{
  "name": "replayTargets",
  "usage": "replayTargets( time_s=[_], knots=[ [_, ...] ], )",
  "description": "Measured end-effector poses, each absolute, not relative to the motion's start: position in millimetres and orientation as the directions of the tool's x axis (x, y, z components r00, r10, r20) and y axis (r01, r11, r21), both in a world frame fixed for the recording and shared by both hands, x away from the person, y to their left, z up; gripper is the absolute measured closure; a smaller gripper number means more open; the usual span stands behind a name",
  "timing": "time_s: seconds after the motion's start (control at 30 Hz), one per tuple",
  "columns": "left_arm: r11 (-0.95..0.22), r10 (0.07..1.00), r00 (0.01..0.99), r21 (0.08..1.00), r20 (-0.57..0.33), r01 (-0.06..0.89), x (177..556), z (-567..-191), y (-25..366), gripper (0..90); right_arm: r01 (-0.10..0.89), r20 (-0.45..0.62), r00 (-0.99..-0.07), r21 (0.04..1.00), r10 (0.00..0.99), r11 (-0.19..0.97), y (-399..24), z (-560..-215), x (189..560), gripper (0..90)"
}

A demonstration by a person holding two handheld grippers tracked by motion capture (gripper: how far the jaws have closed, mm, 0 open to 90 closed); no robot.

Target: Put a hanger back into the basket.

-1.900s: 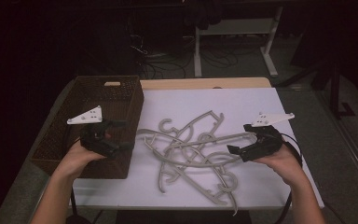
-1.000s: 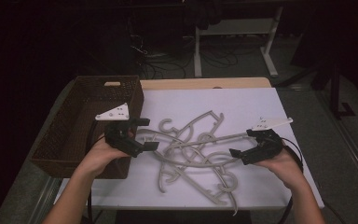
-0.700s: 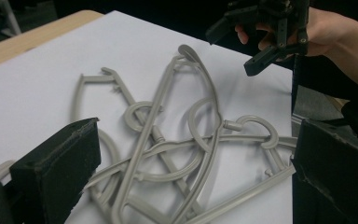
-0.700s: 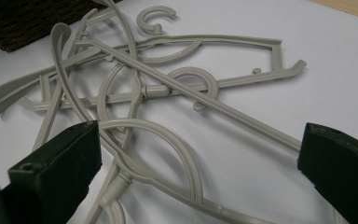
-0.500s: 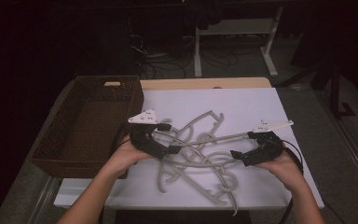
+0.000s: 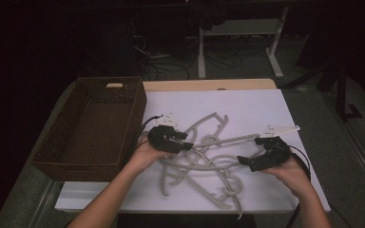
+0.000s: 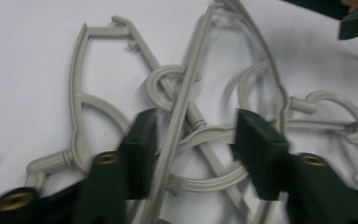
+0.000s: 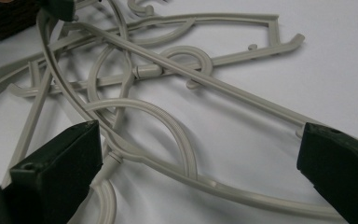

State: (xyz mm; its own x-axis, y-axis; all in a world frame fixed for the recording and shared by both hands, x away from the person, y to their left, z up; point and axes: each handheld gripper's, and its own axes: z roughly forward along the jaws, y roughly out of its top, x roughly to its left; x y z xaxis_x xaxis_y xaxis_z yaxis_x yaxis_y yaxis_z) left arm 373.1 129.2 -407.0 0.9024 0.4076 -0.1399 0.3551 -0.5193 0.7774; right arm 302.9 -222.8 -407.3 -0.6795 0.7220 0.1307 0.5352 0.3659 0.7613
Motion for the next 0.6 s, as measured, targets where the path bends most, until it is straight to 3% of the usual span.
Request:
replayTargets(
  time_s=[0.2,0.33,0.4,0.47,0.53,0.6],
  knots=[
    [-0.548,0.458,0.882,0.745,-0.113,0.381,384,-418,129,72.5,0.547,0.133,-0.671,0.753,0.73,0.365,-226,-411,303,0.1],
    [-0.584,0.475,0.877,0.718,-0.077,0.379,386,-425,128,81.8,0.561,0.133,-0.662,0.741,0.737,0.37,-235,-417,303,12.4],
    [-0.594,0.477,0.876,0.709,-0.07,0.38,386,-425,128,85.1,0.568,0.135,-0.657,0.735,0.741,0.37,-237,-419,303,14.3],
    [-0.607,0.482,0.874,0.698,-0.055,0.379,387,-427,128,86.3,0.585,0.142,-0.646,0.724,0.75,0.366,-242,-422,304,22.6],
    [-0.61,0.491,0.87,0.692,-0.054,0.387,388,-428,129,88.9,0.602,0.158,-0.64,0.711,0.752,0.363,-249,-426,305,39.0],
    [-0.612,0.494,0.868,0.689,-0.05,0.388,388,-429,129,89.3,0.609,0.162,-0.641,0.703,0.75,0.368,-250,-426,305,43.8]
  ],
)
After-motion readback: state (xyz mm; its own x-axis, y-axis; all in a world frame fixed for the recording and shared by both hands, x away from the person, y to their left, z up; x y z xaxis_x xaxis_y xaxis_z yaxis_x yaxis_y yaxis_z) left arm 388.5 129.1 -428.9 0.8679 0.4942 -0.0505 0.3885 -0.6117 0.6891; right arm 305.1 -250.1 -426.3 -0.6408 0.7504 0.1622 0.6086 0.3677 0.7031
